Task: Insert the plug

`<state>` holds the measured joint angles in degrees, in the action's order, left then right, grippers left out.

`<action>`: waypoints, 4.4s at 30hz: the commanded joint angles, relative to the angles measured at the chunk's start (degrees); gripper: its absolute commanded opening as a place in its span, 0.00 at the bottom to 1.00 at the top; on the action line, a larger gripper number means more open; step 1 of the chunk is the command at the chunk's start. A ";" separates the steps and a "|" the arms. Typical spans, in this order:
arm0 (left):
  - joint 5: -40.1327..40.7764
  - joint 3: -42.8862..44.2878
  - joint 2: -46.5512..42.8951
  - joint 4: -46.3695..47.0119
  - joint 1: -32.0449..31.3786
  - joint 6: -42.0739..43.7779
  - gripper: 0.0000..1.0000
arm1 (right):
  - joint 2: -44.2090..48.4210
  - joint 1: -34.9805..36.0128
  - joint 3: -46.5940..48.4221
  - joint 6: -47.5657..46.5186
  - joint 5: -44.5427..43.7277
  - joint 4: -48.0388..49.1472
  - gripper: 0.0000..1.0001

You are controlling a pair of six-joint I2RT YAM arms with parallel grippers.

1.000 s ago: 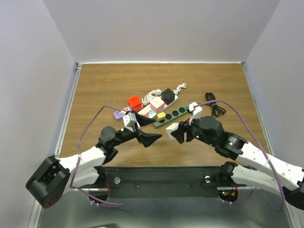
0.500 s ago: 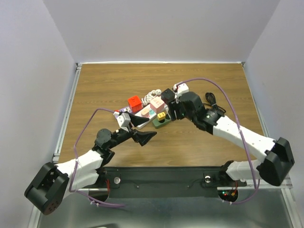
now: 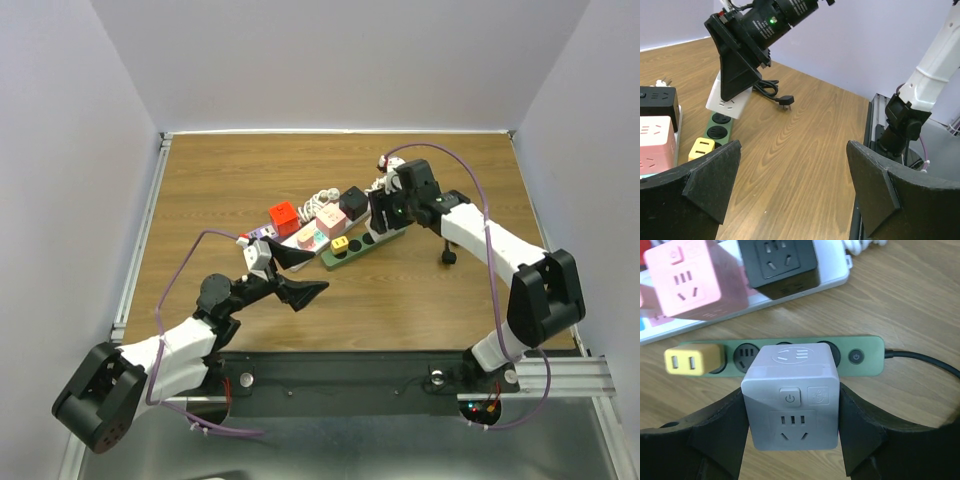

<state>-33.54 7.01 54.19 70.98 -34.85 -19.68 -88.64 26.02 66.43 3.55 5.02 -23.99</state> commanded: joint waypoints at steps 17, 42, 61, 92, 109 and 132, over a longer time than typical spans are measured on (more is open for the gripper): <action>-2.23 -0.41 0.82 5.40 0.49 -0.44 0.98 | -7.07 -1.06 9.33 -2.94 9.22 -4.93 0.00; -1.88 -0.50 1.00 5.40 0.57 -0.27 0.98 | -9.09 -1.06 9.24 -0.74 4.56 -4.84 0.00; -1.70 -0.24 1.70 5.40 0.66 -0.18 0.98 | -8.48 0.96 9.77 0.58 3.33 -4.58 0.00; -1.27 0.11 2.32 4.78 0.84 -0.18 0.98 | -5.49 4.04 8.01 2.95 -2.55 -2.38 0.00; -1.35 0.03 2.50 4.96 0.84 -0.27 0.98 | -7.77 4.13 7.57 3.30 -3.43 -2.38 0.00; -1.35 0.03 2.76 5.31 0.84 -0.09 0.98 | -8.92 4.13 7.13 4.53 -7.30 -2.91 0.00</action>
<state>-34.46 6.98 57.06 72.60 -34.39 -20.05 -97.62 29.74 73.67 7.33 0.30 -28.95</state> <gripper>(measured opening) 0.979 0.676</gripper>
